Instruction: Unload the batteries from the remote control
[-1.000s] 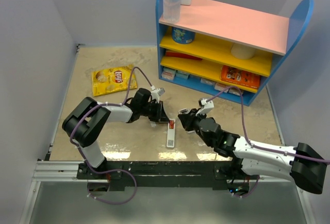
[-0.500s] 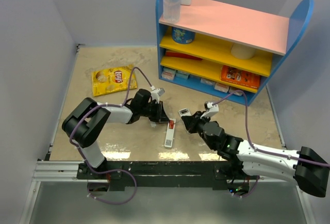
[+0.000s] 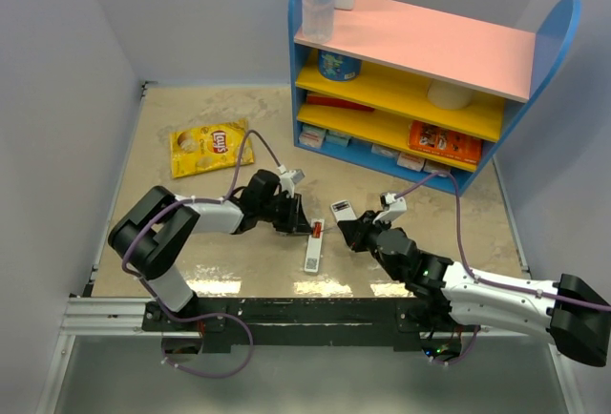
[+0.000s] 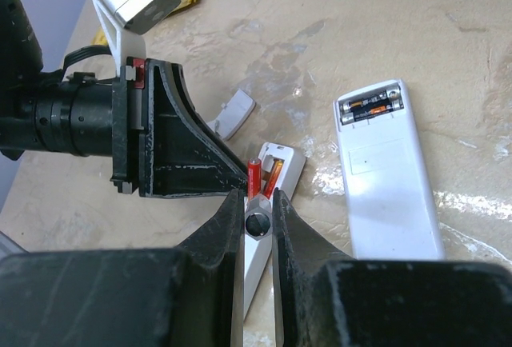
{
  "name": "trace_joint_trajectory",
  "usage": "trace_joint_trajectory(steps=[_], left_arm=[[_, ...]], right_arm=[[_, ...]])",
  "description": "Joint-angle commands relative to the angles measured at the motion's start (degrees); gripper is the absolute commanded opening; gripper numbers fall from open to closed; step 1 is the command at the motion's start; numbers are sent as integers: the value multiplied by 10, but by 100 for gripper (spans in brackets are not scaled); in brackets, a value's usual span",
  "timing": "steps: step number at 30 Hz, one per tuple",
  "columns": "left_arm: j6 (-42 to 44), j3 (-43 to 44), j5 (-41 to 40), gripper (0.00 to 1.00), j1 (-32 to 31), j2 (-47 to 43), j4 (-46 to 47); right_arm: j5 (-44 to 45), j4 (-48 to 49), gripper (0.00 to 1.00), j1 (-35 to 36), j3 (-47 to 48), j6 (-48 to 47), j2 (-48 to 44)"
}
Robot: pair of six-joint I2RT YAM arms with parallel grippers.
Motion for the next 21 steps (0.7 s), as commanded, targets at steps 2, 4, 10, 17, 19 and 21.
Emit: trace_joint_trajectory(steps=[2, 4, 10, 17, 19, 21], left_arm=[[0, -5, -7, 25, -8, -27, -28], [4, -2, -9, 25, -7, -31, -34], [22, 20, -52, 26, -5, -65, -90], [42, 32, -80, 26, 22, -100, -136], [46, 29, -79, 27, 35, -107, -141], [52, 27, -75, 27, 42, -110, -144]], right_arm=[[-15, -70, 0, 6, -13, 8, 21], [-18, -69, 0, 6, -14, 7, 20], [-24, -74, 0, 6, -4, 5, 16], [-40, -72, 0, 6, 38, -10, 24], [-43, -73, 0, 6, 48, -14, 28], [-45, -74, 0, 6, 62, -18, 30]])
